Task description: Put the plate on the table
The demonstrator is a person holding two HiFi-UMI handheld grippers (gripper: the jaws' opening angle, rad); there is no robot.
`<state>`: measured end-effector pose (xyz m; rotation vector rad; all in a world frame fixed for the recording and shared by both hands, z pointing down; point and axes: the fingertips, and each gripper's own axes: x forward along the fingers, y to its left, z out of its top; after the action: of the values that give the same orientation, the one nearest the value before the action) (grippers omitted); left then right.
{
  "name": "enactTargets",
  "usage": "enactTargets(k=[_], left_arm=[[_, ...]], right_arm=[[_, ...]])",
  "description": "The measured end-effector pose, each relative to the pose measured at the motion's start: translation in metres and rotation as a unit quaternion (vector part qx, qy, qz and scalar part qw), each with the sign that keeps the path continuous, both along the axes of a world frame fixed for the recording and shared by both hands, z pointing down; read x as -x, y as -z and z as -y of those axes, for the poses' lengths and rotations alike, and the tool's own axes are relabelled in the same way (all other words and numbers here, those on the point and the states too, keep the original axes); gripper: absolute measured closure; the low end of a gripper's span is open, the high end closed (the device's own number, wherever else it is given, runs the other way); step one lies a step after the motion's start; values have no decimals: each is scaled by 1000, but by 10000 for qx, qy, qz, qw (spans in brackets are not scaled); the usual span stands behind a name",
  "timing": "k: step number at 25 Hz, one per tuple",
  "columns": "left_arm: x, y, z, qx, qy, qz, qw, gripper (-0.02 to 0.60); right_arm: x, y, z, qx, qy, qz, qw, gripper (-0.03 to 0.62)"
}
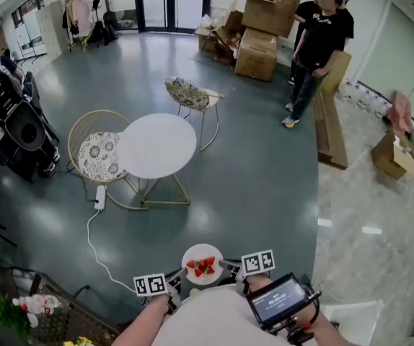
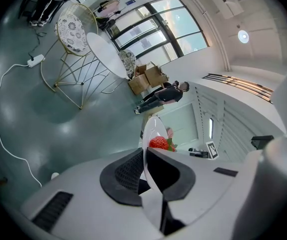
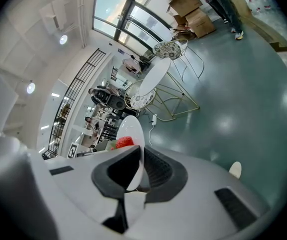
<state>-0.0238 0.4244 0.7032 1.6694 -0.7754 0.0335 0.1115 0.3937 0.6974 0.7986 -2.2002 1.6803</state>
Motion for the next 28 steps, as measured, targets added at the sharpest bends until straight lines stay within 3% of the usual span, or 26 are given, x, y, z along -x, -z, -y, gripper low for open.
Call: enactTargets(k=[7,14,20,28], left_arm=[[-16,8,23,-72,-78,56,9999,568],[-21,0,35,152,46,227,9996,567],[-35,2,74,321,266,272,9988,568],[-79,7,143,250,280,207,9991,566]], right_arm=[[-16,8,7,95,-122,-66,9999,568],[-21,-7,25,329,12,29,9995,568],[-33,-7,71,339,258,126,9990,568],[-78,6,138,196,541,50,9983,568]])
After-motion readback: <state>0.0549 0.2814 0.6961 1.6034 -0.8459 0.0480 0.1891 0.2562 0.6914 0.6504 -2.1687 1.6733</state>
